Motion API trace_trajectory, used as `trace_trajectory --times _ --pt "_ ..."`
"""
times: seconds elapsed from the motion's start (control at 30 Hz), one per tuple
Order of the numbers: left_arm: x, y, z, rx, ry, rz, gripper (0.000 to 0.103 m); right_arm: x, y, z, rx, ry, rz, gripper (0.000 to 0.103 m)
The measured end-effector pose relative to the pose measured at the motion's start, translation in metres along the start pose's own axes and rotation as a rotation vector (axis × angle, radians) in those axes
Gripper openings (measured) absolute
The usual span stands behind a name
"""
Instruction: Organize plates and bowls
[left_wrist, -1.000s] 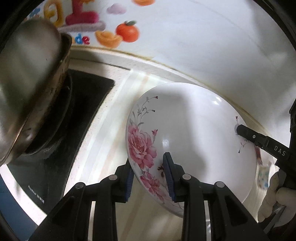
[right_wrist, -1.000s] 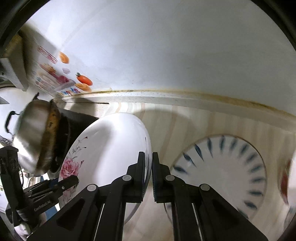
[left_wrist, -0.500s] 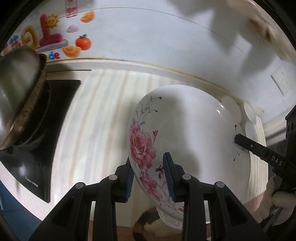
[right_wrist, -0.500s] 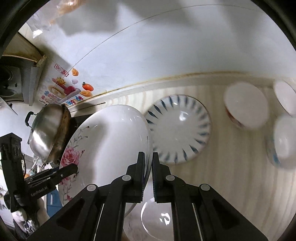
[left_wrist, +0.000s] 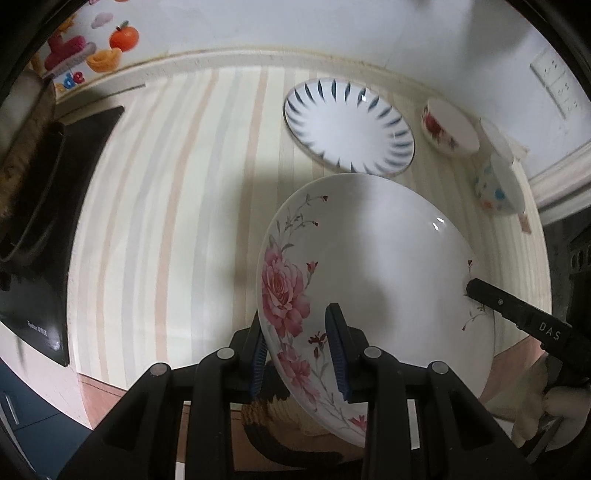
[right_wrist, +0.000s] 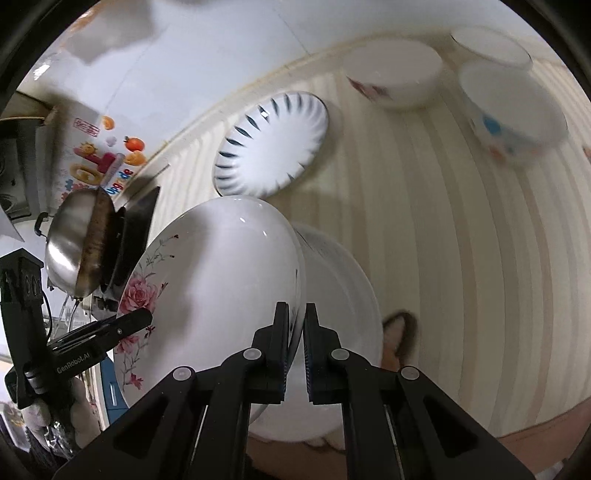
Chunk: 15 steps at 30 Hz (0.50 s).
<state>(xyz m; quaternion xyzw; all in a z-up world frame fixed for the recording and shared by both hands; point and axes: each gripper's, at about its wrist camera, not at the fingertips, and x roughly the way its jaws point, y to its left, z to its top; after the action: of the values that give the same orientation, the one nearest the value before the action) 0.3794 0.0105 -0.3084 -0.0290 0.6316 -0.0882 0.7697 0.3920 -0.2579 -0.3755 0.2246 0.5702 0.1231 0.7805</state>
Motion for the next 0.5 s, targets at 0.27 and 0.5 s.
trace_trajectory --times 0.27,0.5 --pt "0.023 -0.009 -0.005 0.019 0.060 0.024 0.028 0.011 -0.015 -0.009 0.012 0.032 -0.017 0.008" --pt "0.036 -0.015 -0.009 0.027 0.098 0.045 0.028 0.016 -0.021 -0.006 0.009 0.052 -0.026 0.008"
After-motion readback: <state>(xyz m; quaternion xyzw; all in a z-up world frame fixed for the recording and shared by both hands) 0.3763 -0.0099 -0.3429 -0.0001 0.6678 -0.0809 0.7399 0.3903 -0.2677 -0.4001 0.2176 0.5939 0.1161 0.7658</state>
